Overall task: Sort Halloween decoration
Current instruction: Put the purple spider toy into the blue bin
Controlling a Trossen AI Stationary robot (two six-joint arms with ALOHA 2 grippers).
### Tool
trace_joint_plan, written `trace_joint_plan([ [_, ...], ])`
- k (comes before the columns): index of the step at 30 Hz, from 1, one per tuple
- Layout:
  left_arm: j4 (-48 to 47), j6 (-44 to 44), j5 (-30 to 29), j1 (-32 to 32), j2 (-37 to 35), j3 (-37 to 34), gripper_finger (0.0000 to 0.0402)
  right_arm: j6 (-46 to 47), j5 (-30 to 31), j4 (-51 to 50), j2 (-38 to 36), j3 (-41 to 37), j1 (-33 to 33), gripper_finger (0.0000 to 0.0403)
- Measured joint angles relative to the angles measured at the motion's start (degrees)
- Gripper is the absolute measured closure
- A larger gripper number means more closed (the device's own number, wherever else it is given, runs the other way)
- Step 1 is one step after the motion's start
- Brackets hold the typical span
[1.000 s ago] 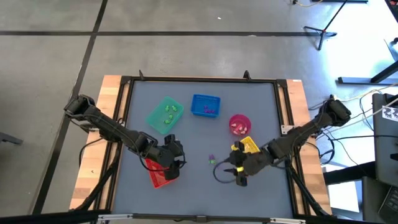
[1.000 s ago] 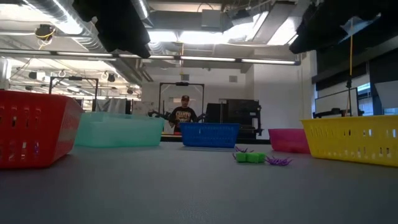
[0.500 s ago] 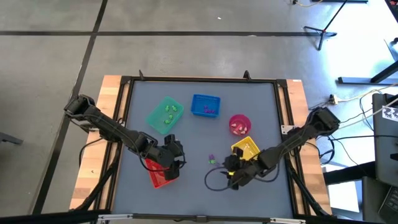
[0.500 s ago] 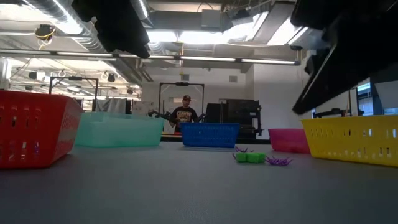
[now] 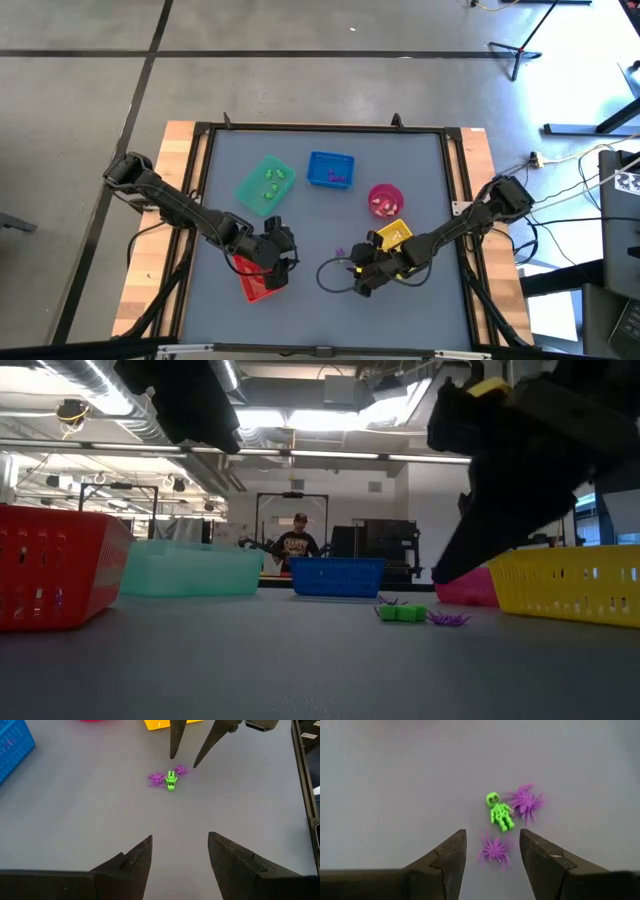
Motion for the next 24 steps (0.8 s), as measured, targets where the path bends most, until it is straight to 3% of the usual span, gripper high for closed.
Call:
trace_joint_plan([
  [24,-0.17,0.04,-0.02,0.02,0.0,0.0,0.0226,1.36,1.51,-0.21,3.22,0.0,0.09,0.022],
])
